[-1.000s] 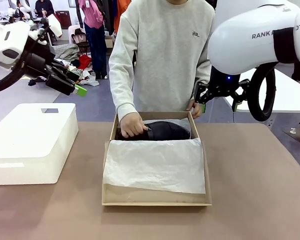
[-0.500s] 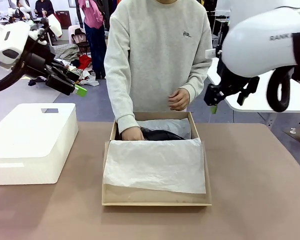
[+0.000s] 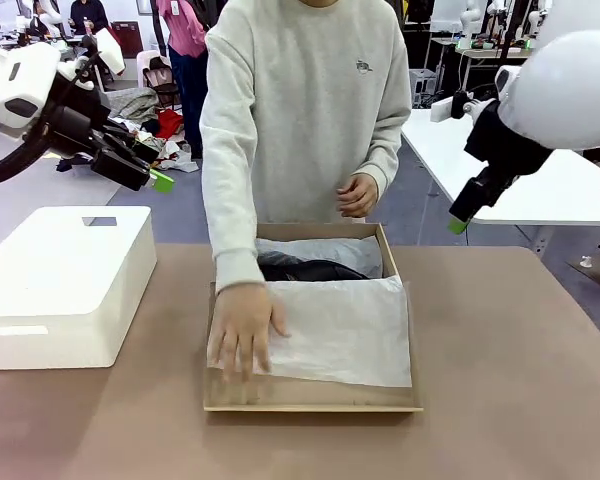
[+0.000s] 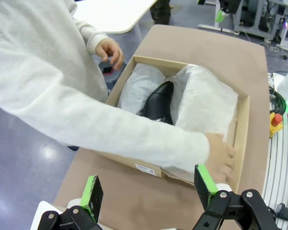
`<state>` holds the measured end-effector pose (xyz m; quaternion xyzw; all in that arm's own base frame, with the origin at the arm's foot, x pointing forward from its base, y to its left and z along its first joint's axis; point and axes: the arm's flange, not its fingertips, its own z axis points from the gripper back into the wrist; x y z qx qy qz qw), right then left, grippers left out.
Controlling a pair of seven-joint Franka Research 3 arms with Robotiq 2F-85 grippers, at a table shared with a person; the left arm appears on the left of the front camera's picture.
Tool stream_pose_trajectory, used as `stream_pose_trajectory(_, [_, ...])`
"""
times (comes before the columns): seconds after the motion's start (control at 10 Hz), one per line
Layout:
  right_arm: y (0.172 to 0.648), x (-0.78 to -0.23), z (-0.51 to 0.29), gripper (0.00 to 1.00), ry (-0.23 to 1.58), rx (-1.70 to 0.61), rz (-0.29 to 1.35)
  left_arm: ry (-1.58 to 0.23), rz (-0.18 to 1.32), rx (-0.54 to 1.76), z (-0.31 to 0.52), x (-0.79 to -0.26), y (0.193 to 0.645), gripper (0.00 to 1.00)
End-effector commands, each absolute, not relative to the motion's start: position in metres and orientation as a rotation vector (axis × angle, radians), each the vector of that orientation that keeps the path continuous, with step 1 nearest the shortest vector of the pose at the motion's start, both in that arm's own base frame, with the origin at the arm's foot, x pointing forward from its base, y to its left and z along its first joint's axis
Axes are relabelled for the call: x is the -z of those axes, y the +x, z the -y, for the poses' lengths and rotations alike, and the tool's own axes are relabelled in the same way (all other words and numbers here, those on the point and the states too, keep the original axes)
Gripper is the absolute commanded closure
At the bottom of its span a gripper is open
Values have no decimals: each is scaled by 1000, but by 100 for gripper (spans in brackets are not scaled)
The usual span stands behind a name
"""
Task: Pack the shoes into the box.
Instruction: Close the Shoes Box.
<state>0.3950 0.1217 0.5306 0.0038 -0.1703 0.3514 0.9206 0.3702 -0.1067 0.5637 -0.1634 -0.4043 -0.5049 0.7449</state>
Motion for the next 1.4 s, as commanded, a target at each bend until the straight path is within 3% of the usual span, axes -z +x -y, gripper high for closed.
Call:
stream_pose_trajectory(0.0, [393, -527, -102, 11, 140, -879, 357, -372, 898, 1122, 106, -563, 372, 0])
stream_pose_trajectory(0.4, [410, -516, -85, 91, 162, -1064, 400, -372, 898, 1122, 106, -563, 372, 0])
stream_pose_trajectory(0.5, [414, -512, -83, 100, 152, -1094, 408, -372, 898, 1122, 106, -563, 372, 0])
stream_pose_trajectory(1.3, [431, -491, -84, 100, 132, -1150, 430, -372, 898, 1122, 106, -563, 372, 0])
